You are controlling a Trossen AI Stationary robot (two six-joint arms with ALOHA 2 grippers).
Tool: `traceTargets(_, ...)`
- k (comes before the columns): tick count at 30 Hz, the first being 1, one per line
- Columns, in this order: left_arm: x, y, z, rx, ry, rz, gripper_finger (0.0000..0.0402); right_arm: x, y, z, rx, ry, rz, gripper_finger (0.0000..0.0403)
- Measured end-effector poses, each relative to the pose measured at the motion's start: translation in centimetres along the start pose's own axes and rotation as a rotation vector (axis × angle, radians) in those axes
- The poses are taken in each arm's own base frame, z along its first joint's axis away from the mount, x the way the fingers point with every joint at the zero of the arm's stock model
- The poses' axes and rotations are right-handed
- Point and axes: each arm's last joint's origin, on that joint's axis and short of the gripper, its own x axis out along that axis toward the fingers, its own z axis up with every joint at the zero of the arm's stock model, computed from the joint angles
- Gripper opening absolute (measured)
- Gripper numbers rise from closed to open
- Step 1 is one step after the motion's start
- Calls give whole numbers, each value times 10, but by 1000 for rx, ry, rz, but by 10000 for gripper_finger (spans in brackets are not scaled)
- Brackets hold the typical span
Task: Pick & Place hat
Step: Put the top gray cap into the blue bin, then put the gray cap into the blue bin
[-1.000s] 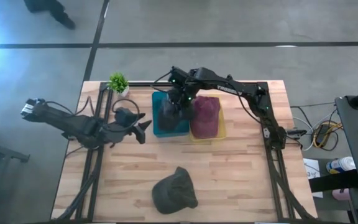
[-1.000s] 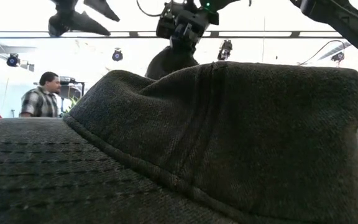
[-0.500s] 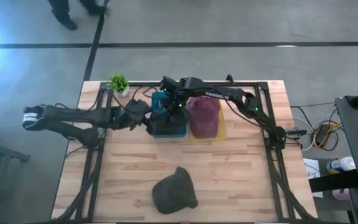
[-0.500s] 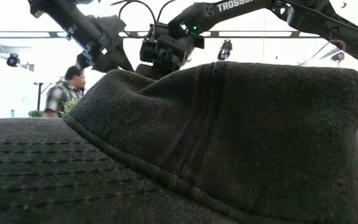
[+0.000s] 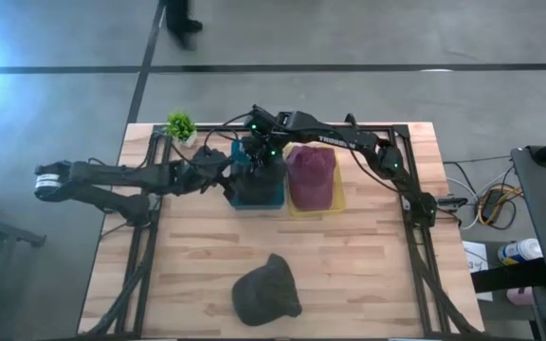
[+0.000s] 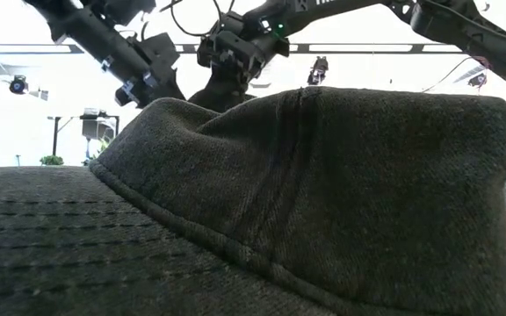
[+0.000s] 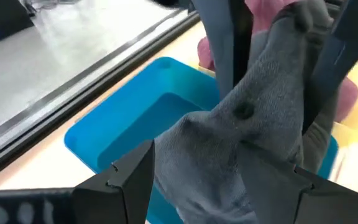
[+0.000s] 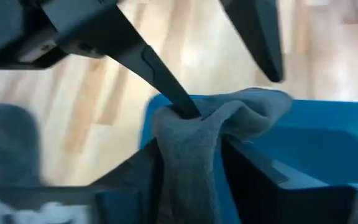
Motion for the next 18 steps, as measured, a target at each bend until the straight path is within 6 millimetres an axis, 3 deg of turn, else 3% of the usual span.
traceTargets(9,9,18,-9,3,5,59,223,-19,-5,6,-49,-30,-146,253)
traceTargets(13,9,18,-8,24,6,56,223,-20,-7,10,-65,-60,-187,274)
traceTargets(18,10,21,-7,55,4,68,223,-41,-1,18,-84,-108,-241,278)
